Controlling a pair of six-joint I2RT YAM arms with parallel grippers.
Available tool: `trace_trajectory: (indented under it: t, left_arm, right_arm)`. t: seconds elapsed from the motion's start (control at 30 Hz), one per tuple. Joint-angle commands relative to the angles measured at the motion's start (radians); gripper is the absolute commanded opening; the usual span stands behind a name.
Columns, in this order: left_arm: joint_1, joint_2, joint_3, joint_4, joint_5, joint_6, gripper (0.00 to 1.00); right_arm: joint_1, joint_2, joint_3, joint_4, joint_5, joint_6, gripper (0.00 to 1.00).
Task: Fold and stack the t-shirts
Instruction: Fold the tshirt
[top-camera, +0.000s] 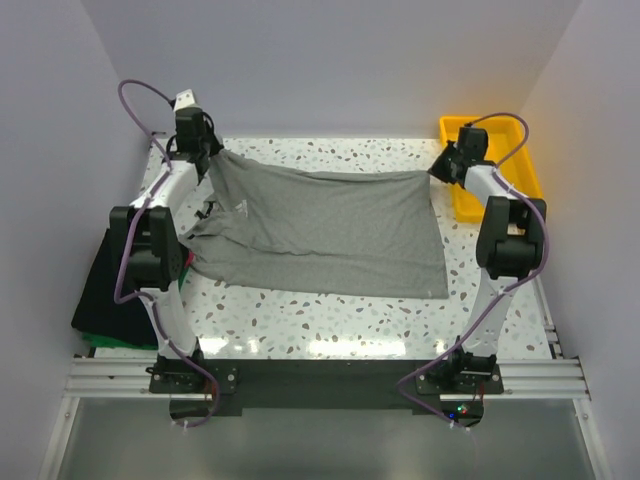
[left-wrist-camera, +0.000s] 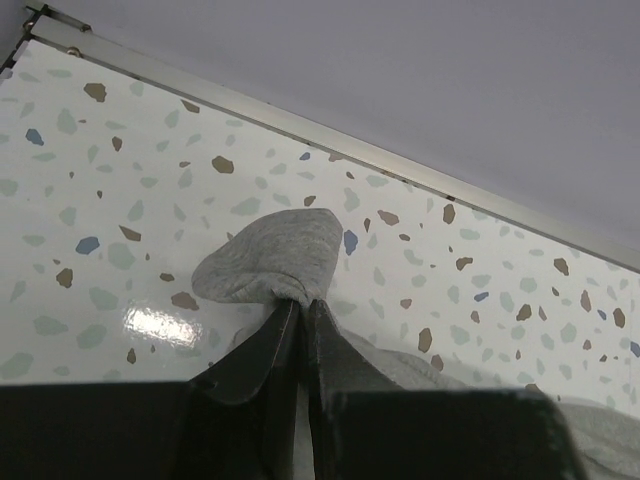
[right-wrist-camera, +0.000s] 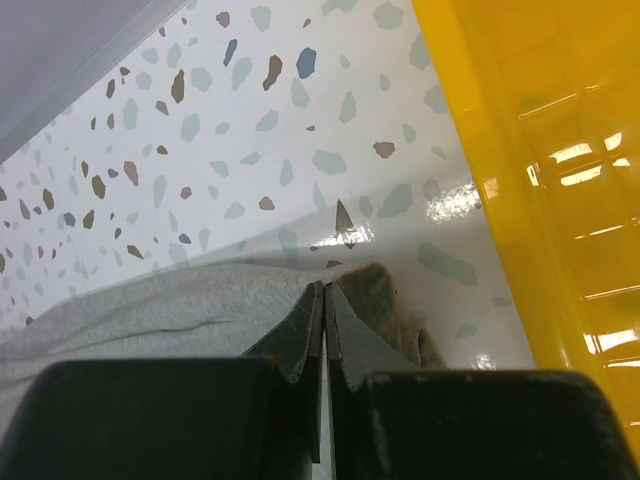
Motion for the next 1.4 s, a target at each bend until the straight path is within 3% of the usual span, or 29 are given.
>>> trace_trajectory:
  t: [0.0,0.4,0.67,1.07,1.37]
  left_arm:
    - [0.043,0.007,0.050,0.082,0.001,-0.008,0.00]
    - [0.065,0.094,0.096,0.110,0.101,-0.024,0.00]
    - [0.068,0.068,0.078,0.116,0.144,-0.041,0.00]
    - [0.073,-0.131,-0.167,0.133,0.112,-0.120,0.00]
    - [0.073,-0.286,-0.315,0.033,0.015,-0.186,0.00]
  right_arm:
    - [-0.017,0.005,0.038,0.059,-0.005,-0.016,0.00]
    - [-0.040,-0.006,-0.006,0.110,-0.003,-0.010,0.00]
    - [-0.040,-0.025,-0.034,0.127,-0.043,0.004,0.00]
    - [-0.040,-0.177,-0.216,0.109,-0.011,0.016,0.00]
    - [-0.040,-0.320,-0.360,0.040,0.040,0.039,0.00]
